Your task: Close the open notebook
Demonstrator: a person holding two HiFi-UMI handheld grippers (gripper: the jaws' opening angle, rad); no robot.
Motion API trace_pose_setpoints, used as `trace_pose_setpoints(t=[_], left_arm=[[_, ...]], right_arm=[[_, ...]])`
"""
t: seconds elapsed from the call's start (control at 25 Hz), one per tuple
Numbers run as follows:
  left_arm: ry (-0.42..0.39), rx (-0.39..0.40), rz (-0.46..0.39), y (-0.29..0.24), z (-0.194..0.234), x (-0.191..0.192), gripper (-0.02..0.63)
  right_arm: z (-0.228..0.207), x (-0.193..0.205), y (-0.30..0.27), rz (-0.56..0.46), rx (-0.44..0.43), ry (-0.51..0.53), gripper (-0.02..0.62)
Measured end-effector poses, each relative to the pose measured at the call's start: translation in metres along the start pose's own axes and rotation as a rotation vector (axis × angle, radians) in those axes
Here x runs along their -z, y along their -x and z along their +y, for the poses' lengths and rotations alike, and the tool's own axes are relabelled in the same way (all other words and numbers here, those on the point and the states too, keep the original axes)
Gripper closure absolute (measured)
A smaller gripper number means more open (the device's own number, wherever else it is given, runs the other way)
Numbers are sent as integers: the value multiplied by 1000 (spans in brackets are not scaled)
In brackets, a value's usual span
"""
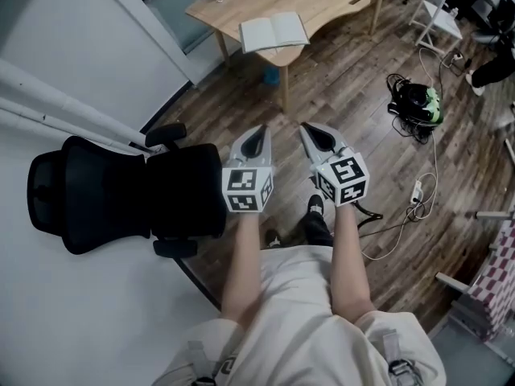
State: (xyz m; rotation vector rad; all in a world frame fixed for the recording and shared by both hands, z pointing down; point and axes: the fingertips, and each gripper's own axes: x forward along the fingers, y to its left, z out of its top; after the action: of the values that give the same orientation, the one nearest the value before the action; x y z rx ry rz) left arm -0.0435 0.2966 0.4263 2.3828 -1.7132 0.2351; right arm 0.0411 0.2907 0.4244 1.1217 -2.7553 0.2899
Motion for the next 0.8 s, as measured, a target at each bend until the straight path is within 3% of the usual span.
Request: trace_pose_setpoints(t=[0.44, 0.8], left_arm=[[-17, -75, 34, -66, -37, -9, 598], [-1, -199, 85, -62, -37, 14, 600]], right_arm=[[-103, 5, -3, 83, 41, -72, 597], [-123, 26, -9, 120, -29, -111, 598]])
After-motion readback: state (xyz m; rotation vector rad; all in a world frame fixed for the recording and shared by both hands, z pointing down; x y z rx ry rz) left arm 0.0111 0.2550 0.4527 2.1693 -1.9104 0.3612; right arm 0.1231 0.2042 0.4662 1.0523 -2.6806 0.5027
